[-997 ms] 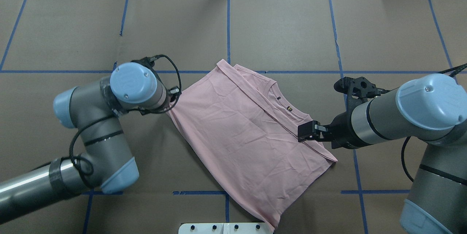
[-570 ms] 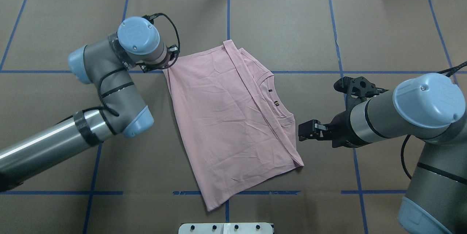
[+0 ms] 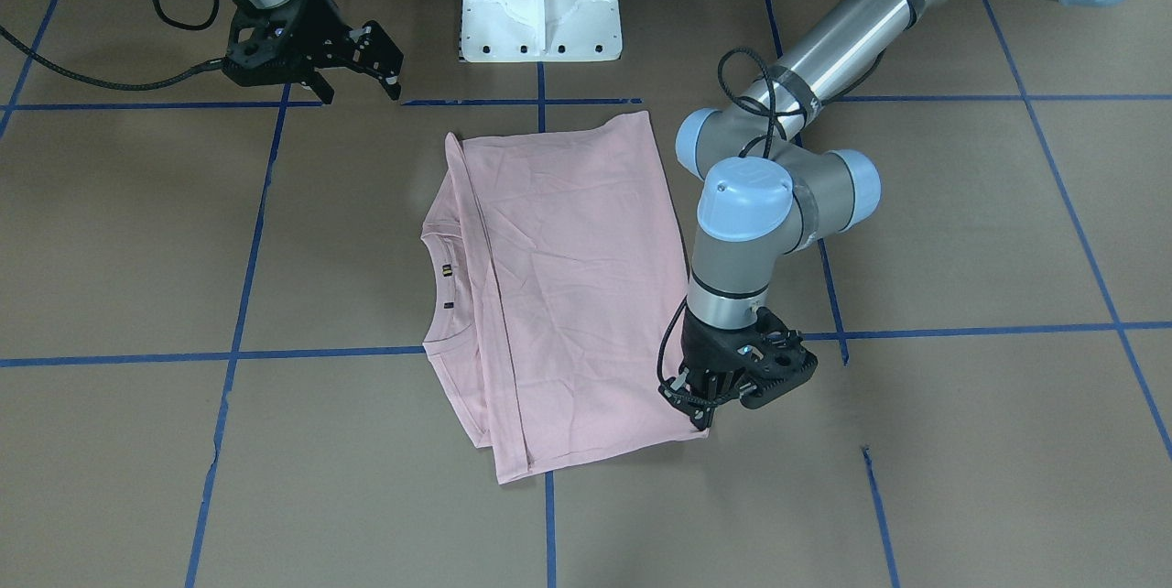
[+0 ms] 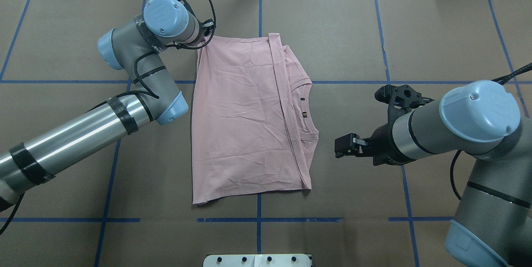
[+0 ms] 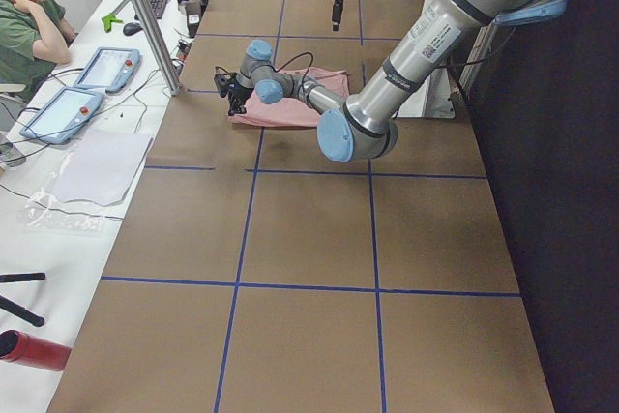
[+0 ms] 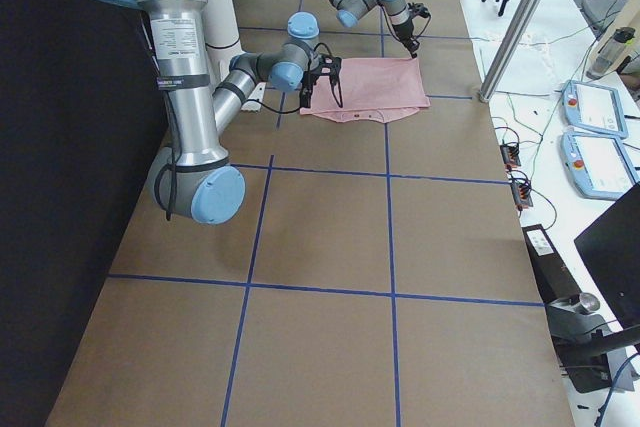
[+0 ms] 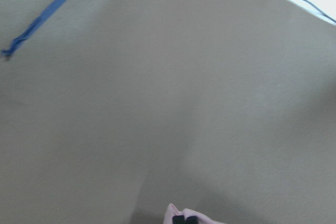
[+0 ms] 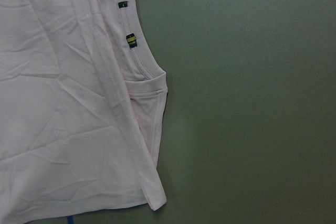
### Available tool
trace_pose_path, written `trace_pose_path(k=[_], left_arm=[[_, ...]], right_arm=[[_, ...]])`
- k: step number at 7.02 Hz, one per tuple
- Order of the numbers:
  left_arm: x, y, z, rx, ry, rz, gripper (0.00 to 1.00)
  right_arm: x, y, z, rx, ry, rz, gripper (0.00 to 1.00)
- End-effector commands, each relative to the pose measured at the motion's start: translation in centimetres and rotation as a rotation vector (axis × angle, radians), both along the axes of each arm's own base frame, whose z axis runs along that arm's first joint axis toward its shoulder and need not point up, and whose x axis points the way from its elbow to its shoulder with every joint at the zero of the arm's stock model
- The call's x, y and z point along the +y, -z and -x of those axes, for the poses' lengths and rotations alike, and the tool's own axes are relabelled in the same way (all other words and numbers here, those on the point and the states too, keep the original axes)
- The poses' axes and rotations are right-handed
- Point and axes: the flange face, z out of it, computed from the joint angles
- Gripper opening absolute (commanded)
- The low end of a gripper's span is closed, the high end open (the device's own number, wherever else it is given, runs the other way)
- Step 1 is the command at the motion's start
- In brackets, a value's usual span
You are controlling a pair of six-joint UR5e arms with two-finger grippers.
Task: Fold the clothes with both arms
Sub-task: 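Release the shirt and move the left gripper to the hem corner nearest the robot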
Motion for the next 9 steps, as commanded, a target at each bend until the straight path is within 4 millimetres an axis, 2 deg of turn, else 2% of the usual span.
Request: trace_pose_path(k=[1,2,3,4,5,6,7,8,9], left_arm=[[-0.8,-0.9,-0.3,0.036,0.024,-0.059,0.69],[-0.8,-0.7,-0.3,0.033,0.021,-0.063,1.00],[-0.6,-0.7,0.1,0.024,-0.004,-0.031,1.00],[1.1,-0.2,0.9,0.030,-0.062,0.021,1.00],[4.5,-0.7,3.6,0.031,-0.092,0.049,1.00],[8.7,1.2,5.0,0.017,-0.134,0.092,1.00],[15.0,2.7,5.6,0.015,-0.176,0.137,1.00],[20.1,2.2,6.7,0.065,-0.163,0.202,1.00],[24.6,1.1,6.5,0.100,-0.157,0.276,1.00]], right_arm=[[-0.6,-0.1,-0.2,0.002,-0.013,0.001,1.00],[-0.9,-0.2,-0.3,0.004,-0.018,0.001,1.00],[-1.2,-0.5,-0.2,0.012,-0.023,0.002,1.00],[-1.6,-0.3,0.1,0.018,-0.043,-0.014,1.00],[-2.0,-0.2,0.2,0.018,-0.050,-0.019,1.00],[-2.3,-0.2,0.0,0.019,-0.057,-0.023,1.00],[-2.3,-0.2,-0.1,0.018,-0.056,-0.025,1.00],[-2.3,-0.1,-0.1,0.020,-0.067,-0.035,1.00],[-2.3,-0.1,-0.1,0.021,-0.067,-0.034,1.00]])
